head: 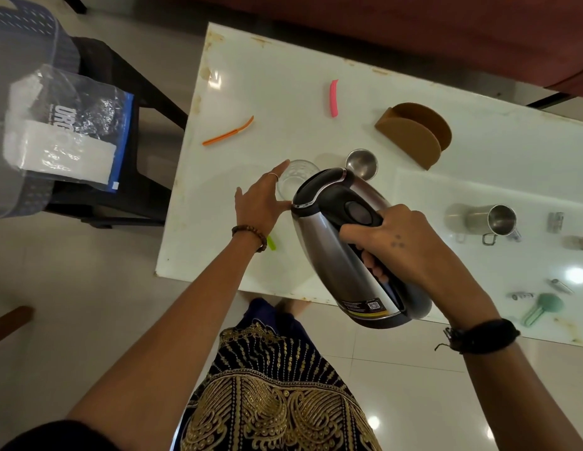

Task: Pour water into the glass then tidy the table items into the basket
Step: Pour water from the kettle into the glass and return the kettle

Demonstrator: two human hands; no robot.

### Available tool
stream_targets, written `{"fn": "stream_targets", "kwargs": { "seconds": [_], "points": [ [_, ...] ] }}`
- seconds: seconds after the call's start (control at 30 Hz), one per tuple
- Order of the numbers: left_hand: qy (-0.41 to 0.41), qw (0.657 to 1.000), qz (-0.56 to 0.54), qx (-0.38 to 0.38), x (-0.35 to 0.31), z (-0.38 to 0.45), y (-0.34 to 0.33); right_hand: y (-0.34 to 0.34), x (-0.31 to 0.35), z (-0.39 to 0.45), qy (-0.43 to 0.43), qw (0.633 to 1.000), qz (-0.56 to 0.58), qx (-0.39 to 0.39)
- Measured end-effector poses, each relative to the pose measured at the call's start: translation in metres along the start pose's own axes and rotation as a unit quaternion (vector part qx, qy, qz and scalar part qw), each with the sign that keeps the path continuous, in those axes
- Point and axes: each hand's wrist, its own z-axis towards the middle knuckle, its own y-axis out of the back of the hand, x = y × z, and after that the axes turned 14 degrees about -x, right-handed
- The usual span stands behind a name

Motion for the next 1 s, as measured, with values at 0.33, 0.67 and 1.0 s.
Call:
{"fn": "stream_targets", "kwargs": {
  "seconds": [0.33, 0.67, 1.0],
  "points": [
    [0.002, 1.0, -0.003, 0.008, -0.0001, 0.0002, 0.0, -0.0025, -0.0018, -0.0002, -0.005, 1.0, -0.005, -0.007],
    [-0.005, 1.0, 0.003, 0.004, -0.0002, -0.0006, -0.0006, -0.0008, -0.0015, -0.0031, -0.011, 1.0, 0.0, -0.004],
    [0.001, 1.0, 0.01, 0.013, 0.0008, 0.0002, -0.0003, 0.0018, -0.0039, -0.0039, -0.009, 1.0, -0.003, 0.002]
  ]
}}
